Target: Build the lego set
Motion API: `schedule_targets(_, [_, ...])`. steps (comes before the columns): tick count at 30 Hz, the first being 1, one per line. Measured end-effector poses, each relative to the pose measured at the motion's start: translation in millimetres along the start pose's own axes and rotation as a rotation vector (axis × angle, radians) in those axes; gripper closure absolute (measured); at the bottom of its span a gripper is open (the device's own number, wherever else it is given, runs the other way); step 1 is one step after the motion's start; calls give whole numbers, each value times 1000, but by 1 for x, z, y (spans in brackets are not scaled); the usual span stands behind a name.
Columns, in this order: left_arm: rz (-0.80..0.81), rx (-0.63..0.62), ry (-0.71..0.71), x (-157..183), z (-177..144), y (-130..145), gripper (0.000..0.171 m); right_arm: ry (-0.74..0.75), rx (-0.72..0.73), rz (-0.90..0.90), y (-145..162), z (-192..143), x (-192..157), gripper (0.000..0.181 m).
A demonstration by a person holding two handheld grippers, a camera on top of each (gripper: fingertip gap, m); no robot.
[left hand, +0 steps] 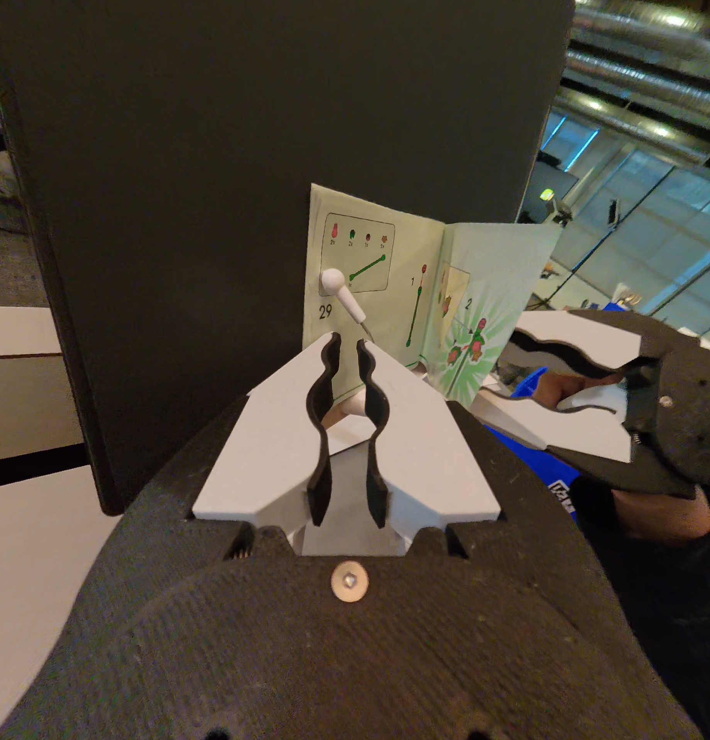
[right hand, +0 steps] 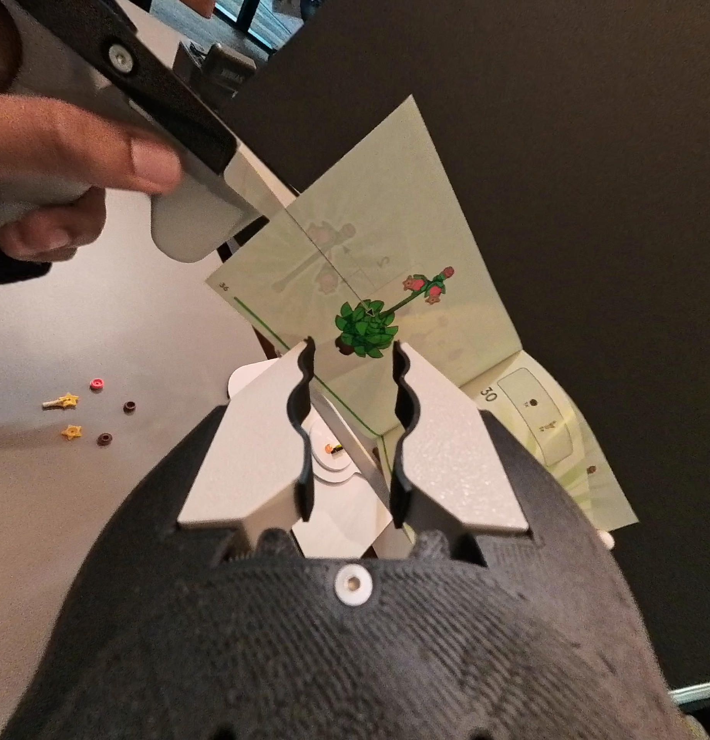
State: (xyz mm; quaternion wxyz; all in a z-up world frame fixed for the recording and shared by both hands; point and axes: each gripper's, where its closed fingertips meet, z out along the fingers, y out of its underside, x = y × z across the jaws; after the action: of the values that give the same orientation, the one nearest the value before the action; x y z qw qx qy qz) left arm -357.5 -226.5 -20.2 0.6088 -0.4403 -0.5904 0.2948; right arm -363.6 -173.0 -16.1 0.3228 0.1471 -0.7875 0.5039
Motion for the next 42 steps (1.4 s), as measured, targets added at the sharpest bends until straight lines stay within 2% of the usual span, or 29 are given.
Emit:
schedule_targets(3, [-42, 19, 45, 5, -2, -3, 163, 0, -3, -10, -2, -2, -1, 143])
schedule_targets(4, [-41, 29, 103, 13, -4, -5, 139, -4, -3, -12, -2, -3, -1, 143])
schedule_targets(5, [-49, 38, 157, 21, -5, -7, 129, -14, -2, -13, -3, -4, -2, 143])
schedule_targets(9, [-59, 18, 141, 22, 1, -3, 133, -104, 34, -30, -10, -12, -15, 136])
schedule_targets(12, [-51, 5, 105, 19, 7, 2, 147, -143, 70, -59, -15, -15, -24, 129])
schedule_targets(14, [-48, 16, 102, 19, 7, 2, 163, -139, 96, -78, -19, -13, -28, 128])
schedule_targets(17, [-23, 28, 75, 15, 6, 1, 171, -62, 130, -116, -23, -7, -24, 135])
schedule_targets(20, [-6, 31, 83, 14, 5, 2, 171, 119, 122, -119, -21, -1, 1, 156])
schedule_targets(24, [30, 44, 87, 16, 3, 2, 171, 227, 78, -107, -11, 9, 14, 168])
schedule_targets(27, [90, 65, 71, 17, 2, 2, 171, 211, 71, -88, -8, 17, 10, 169])
schedule_targets(30, [124, 80, 64, 19, 1, 2, 171, 136, 128, -49, -16, 22, -2, 160])
schedule_targets(32, [141, 84, 64, 19, 1, 2, 171, 126, 133, -36, -15, 27, -1, 160])
schedule_targets(36, [166, 111, 63, 21, 0, 2, 171, 184, 80, -48, -3, 40, 18, 165])
schedule_targets(38, [183, 134, 56, 22, -1, 2, 171, 209, 90, 14, -5, 40, 27, 168])
schedule_targets(39, [197, 144, 55, 23, -1, 2, 171, 229, 88, 46, -4, 39, 33, 179])
schedule_targets(42, [243, 175, 48, 24, -3, 3, 171, 270, 92, 83, 0, 35, 43, 181])
